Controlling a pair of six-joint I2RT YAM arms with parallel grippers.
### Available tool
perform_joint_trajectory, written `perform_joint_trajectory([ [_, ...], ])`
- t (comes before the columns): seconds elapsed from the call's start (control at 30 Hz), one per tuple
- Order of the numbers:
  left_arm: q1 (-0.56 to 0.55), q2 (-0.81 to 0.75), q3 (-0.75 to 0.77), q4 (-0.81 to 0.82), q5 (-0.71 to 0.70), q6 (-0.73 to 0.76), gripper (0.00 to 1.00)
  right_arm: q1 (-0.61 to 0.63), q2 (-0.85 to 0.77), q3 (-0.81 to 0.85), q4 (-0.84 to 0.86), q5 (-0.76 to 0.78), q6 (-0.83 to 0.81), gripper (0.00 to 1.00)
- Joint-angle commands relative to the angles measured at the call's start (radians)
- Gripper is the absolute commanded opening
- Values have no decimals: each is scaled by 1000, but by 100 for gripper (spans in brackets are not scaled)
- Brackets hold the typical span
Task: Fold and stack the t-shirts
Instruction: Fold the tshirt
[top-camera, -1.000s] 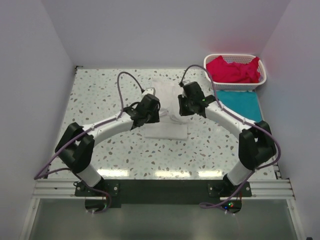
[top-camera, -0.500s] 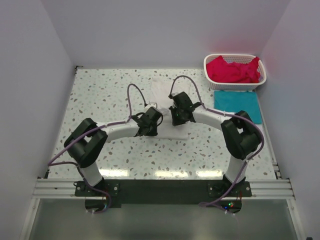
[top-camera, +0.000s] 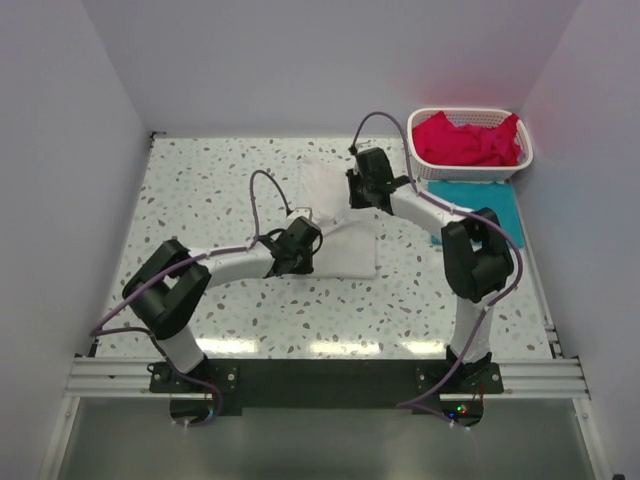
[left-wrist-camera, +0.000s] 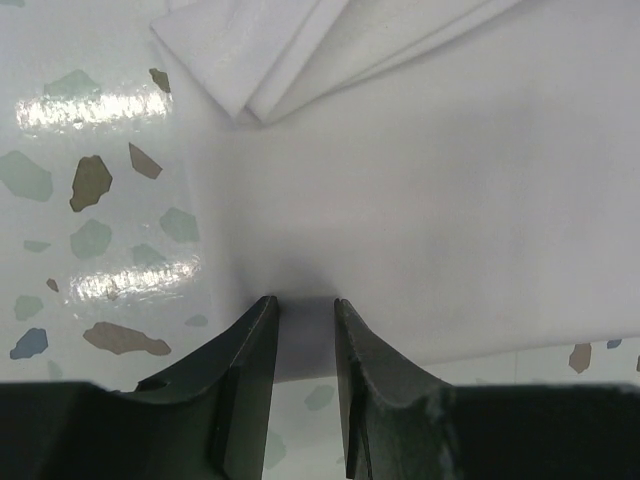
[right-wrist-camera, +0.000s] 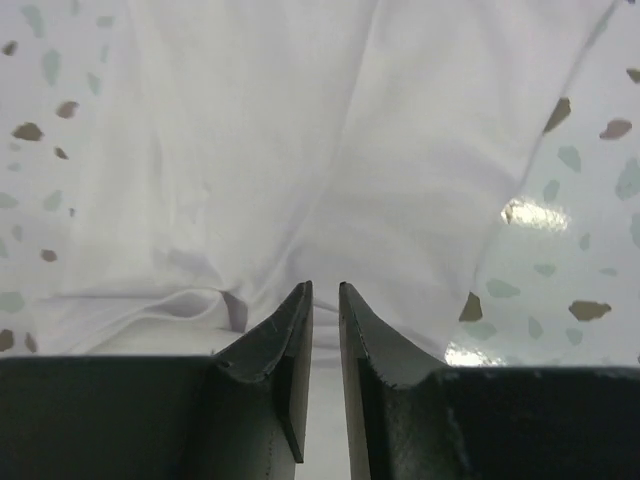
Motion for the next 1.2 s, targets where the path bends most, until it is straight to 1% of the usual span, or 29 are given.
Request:
perform_joint_trajectory([
  [0.0,-6,-31,-51,-32,19,-17,34,20,-53,30,89,-133,-35,22],
  [0.07,-6,-40,-63,-28,21,-23,34,39,-104,-41,104,-217,-26,23],
  [0.1,-7,-49,-66,-28,22,-23,35,42,-117,-73,145,-322,-14,24],
  [0.13,-7,-52,-71,-26,22,-25,35,45,-133,-135,165,-363,3,24],
  [0.17,-6,-54,-72,-26,25,-25,35,46,-156,-169,219,-409,41,24],
  [0.23,-7,-63,-77,-25,25,-26,35,51,-168,-254,264,-501,80,24],
  [0.27,-6,-68,-78,-26,28,-28,35,53,-168,-277,312,-521,104,24],
  [0.33,-7,-75,-80,-25,28,-30,35,57,-157,-328,354,-565,128,24],
  [0.5,-6,-82,-82,-25,25,-31,35,71,-53,-332,443,-622,172,22],
  [0.6,-6,-80,-82,-28,25,-31,35,71,-4,-300,478,-638,195,21],
  [0.67,-6,-79,-82,-29,28,-31,35,71,43,-254,471,-632,197,21],
  [0.8,-6,-72,-86,-29,31,-31,35,66,120,-144,429,-566,171,21],
  [0.9,-6,-75,-95,-29,34,-33,35,39,203,-24,410,-505,172,21],
  [0.93,-7,-79,-98,-31,34,-34,35,21,223,52,399,-480,171,22],
  [1.0,-7,-89,-103,-29,31,-37,35,2,273,124,359,-455,172,22],
  [1.03,-7,-94,-105,-32,28,-39,35,-16,284,187,347,-460,177,23],
  [1.07,-7,-102,-105,-35,22,-40,35,-26,287,207,321,-463,178,24],
  [1.13,-6,-115,-100,-46,8,-46,36,-39,262,211,304,-449,177,24],
  [1.17,-6,-134,-100,-48,2,-49,39,-44,225,197,302,-454,177,24],
])
